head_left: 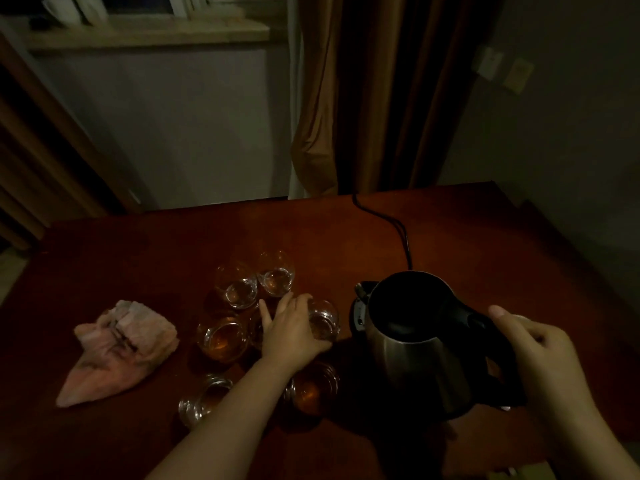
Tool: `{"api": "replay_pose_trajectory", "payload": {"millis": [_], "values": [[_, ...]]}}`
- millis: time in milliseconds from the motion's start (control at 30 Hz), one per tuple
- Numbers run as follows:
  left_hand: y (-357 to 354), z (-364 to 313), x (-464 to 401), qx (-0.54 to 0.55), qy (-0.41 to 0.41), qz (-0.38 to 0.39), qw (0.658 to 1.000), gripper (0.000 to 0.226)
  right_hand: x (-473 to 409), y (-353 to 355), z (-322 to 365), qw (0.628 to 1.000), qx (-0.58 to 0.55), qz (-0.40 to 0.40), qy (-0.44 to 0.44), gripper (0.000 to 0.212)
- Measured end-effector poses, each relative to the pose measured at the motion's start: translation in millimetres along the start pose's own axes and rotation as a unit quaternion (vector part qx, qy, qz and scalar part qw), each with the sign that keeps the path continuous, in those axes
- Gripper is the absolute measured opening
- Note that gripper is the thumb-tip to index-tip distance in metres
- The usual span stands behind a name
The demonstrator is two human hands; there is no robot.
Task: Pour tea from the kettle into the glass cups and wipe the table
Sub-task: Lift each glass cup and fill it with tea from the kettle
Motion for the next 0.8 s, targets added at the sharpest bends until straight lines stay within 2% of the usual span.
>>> {"api": "replay_pose_trajectory", "payload": {"millis": [133,200,300,333,400,467,533,600,700,800], "values": [[3.3,3.2,0.9,-0.004,-0.014,0.018,1.000,0.091,-4.7,0.0,-3.0,1.000,-0.019,-0.003,-0.015,0.035],[19.6,14.0,-7.3,0.020,0.007,-0.015,1.000,0.091,-6.6,-1.8,-3.3,1.000,-0.019,0.011,-0.023,0.031],[51.5,50.5,-32.4,0.066,0.119,-0.127,0.983,0.089,-10.6,-2.3,-2.5,0.999,-0.016,0.022,-0.022,0.032],[59.7,63.1,-40.7,0.075,0.163,-0.135,0.974,0.092,-11.9,-2.4,-2.1,0.999,-0.016,0.026,-0.024,0.033],[66.7,80.2,-54.0,0.085,0.231,-0.090,0.965,0.099,-13.6,-2.5,0.7,0.999,0.000,0.025,-0.020,0.034],[63.2,87.6,-63.4,0.112,0.264,-0.034,0.957,0.104,-16.5,-3.7,4.9,0.999,0.011,0.027,-0.014,0.034],[56.3,89.8,-69.1,0.137,0.270,-0.010,0.953,0.103,-19.5,-5.8,10.1,0.999,0.016,0.034,-0.001,0.028],[51.8,90.6,-71.0,0.150,0.268,-0.023,0.951,0.101,-21.2,-8.6,16.9,0.999,0.016,0.044,-0.006,0.019],[55.5,89.7,-60.3,0.182,0.271,-0.075,0.942,0.098,-24.7,-9.7,23.2,0.998,0.038,0.049,0.000,0.019],[69.0,82.5,-35.8,0.193,0.218,-0.160,0.943,0.091,-27.0,-11.0,35.2,0.996,0.063,0.058,0.014,0.026]]}}
Point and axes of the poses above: each hand's wrist, its own x-axis away from the middle knuckle, its own y-axis out of the back of the hand, z = x × y, the point moved 2 cm from there along -x, towards the middle knuckle, and after that the axes turned 4 degrees about y, right-handed, at the moved point
